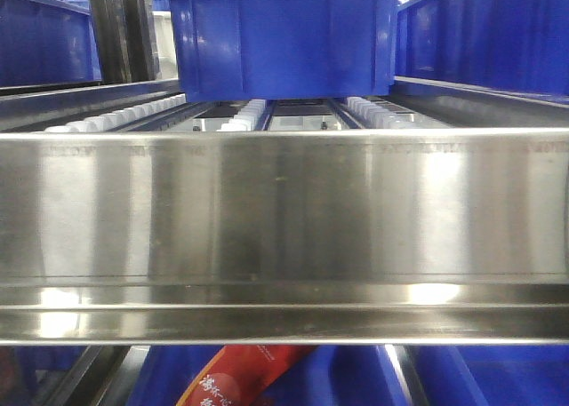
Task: Stack two boxes on right shelf middle
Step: 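Lower the boxes onto the middle shelf rollers with both grippers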
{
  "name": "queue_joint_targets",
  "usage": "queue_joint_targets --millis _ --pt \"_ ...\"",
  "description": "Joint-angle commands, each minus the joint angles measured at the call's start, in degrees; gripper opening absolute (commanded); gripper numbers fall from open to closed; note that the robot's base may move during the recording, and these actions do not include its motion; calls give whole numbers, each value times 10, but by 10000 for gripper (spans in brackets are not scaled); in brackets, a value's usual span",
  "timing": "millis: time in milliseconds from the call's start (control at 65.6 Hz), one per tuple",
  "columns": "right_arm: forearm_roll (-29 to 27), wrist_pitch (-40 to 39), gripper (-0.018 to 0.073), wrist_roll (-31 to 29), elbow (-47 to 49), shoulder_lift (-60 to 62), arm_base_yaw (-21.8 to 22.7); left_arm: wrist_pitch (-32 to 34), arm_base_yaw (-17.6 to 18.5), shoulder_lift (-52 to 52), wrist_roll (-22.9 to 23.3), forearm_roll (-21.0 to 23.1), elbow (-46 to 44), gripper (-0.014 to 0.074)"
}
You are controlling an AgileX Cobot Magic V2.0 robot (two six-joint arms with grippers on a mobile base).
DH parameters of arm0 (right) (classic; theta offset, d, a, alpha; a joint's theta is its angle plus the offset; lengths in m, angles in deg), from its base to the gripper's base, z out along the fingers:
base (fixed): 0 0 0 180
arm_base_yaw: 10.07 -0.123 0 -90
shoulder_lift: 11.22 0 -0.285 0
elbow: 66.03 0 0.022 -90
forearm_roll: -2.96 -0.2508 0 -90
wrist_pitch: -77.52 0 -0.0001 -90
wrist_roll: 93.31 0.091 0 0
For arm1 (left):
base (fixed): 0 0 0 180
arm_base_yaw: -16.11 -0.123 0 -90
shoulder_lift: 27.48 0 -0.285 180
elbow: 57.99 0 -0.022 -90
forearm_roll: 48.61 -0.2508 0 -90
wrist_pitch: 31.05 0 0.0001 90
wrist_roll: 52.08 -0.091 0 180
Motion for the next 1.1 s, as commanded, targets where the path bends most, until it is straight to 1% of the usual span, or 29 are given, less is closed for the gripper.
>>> queue_joint_targets --millis 0,320,457,533,564,655,686,792,1082 --pt "28 -37 -153 -9 8 10 6 24 -4 8 -1 -41 -7 -111" --pt "28 -37 -153 -9 8 10 6 25 -4 8 -1 -41 -7 -111" --pt "24 -46 -153 -9 8 10 6 49 -4 8 -1 -41 -7 -111" --pt "13 -30 -153 -9 8 10 6 49 -4 8 -1 -40 -7 -111" --pt "13 -21 -153 0 8 10 6 48 -4 7 -6 -41 -7 -111" --pt "13 19 -153 43 8 0 6 18 -4 -6 -50 -48 -7 -111" --pt "13 30 -153 45 8 -3 6 15 -4 -10 -58 -54 -7 -111" --pt "13 76 -153 45 8 -30 6 15 -4 -44 -59 -74 -7 -111" --pt "13 77 -153 45 -3 -120 6 15 -4 -130 -60 -91 -3 -111"
